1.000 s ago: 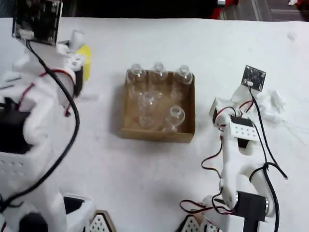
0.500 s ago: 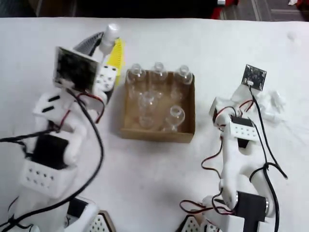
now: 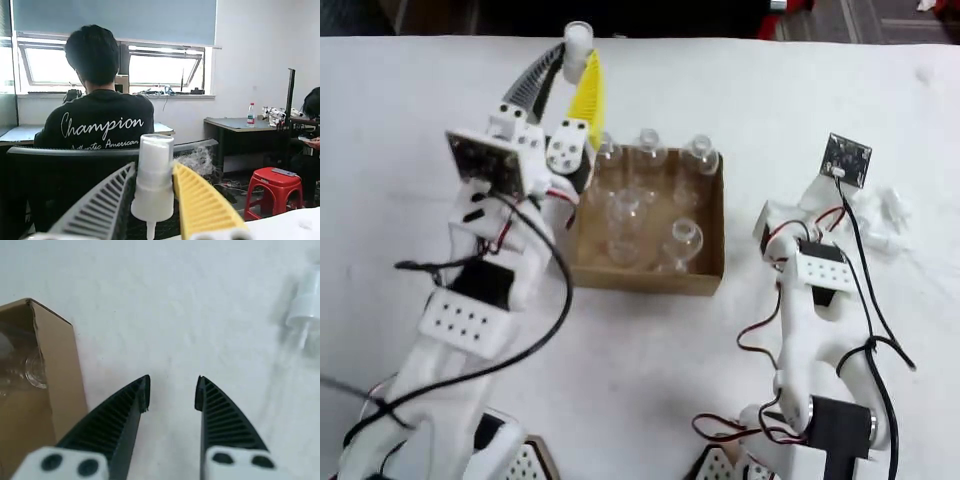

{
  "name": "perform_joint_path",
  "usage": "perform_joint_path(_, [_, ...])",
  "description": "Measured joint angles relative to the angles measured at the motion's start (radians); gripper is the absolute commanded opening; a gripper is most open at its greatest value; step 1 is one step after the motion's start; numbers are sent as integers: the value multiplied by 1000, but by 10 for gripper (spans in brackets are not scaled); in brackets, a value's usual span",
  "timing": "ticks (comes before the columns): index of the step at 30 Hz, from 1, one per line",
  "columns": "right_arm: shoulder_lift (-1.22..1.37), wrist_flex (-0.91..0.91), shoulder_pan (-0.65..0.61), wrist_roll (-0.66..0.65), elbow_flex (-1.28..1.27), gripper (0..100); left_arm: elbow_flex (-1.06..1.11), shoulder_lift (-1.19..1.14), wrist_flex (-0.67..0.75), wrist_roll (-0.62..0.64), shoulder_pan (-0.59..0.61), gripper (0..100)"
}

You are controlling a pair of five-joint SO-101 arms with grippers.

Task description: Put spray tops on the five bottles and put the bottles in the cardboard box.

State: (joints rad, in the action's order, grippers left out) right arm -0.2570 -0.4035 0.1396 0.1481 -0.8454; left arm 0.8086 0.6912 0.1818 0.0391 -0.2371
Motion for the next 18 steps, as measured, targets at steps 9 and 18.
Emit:
perform_joint_path(9, [0, 17, 0, 0, 0, 127, -98, -245, 74, 14, 28, 24])
perform_joint_path(18, [0, 25, 0, 0, 0, 127, -189, -315, 81, 14, 28, 24])
